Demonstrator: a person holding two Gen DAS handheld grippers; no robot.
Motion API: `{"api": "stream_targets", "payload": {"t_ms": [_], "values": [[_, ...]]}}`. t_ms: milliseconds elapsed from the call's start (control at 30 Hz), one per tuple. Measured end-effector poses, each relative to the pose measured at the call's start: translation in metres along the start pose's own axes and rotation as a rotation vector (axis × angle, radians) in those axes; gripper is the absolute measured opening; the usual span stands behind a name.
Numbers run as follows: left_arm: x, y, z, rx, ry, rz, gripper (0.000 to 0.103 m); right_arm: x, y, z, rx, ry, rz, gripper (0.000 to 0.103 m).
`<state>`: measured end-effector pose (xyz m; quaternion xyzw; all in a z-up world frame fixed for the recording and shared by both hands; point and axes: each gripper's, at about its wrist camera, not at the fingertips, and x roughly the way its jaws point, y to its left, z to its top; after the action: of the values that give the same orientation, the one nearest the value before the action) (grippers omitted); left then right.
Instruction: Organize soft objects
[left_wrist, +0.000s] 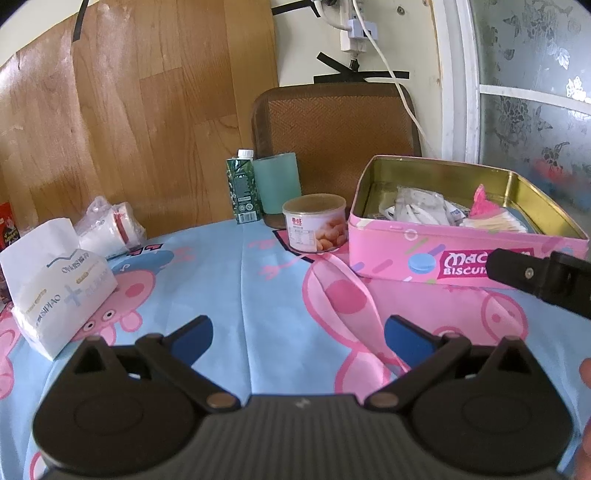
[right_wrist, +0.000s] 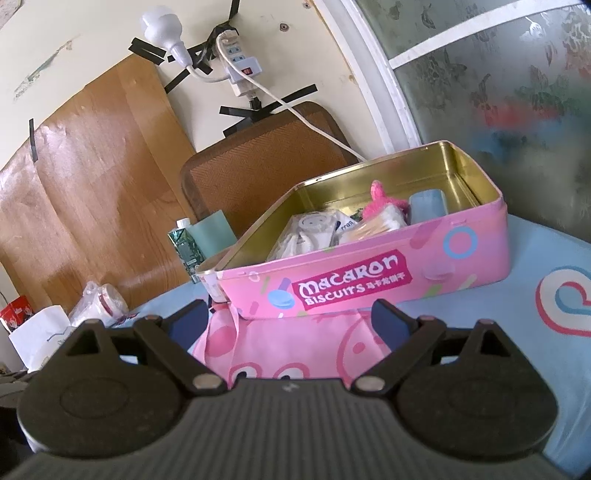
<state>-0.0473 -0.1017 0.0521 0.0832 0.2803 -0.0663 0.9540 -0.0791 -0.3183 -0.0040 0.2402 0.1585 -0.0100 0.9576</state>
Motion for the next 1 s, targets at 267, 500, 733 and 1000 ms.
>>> {"api": "stream_targets", "payload": {"t_ms": [267,500,733,1000], "values": [[-0.002,-0.007,0.0,0.04,-0.016,0.042,0.103,0.0,-0.003,0.0,0.014,-0.005,-0.008,0.097],[-0.003,-0.009,0.0,0.053,-0.013,0.039,0.103,-0.002,-0.004,0.0,0.024,-0.014,-0.015,0.097],[-0.005,-0.009,0.0,0.059,-0.022,0.039,0.103,-0.004,-0.003,0.0,0.021,-0.021,-0.015,0.097],[-0.007,-0.011,-0.001,0.072,-0.024,0.039,0.103,-0.003,-0.003,0.0,0.02,-0.022,-0.015,0.097]]}}
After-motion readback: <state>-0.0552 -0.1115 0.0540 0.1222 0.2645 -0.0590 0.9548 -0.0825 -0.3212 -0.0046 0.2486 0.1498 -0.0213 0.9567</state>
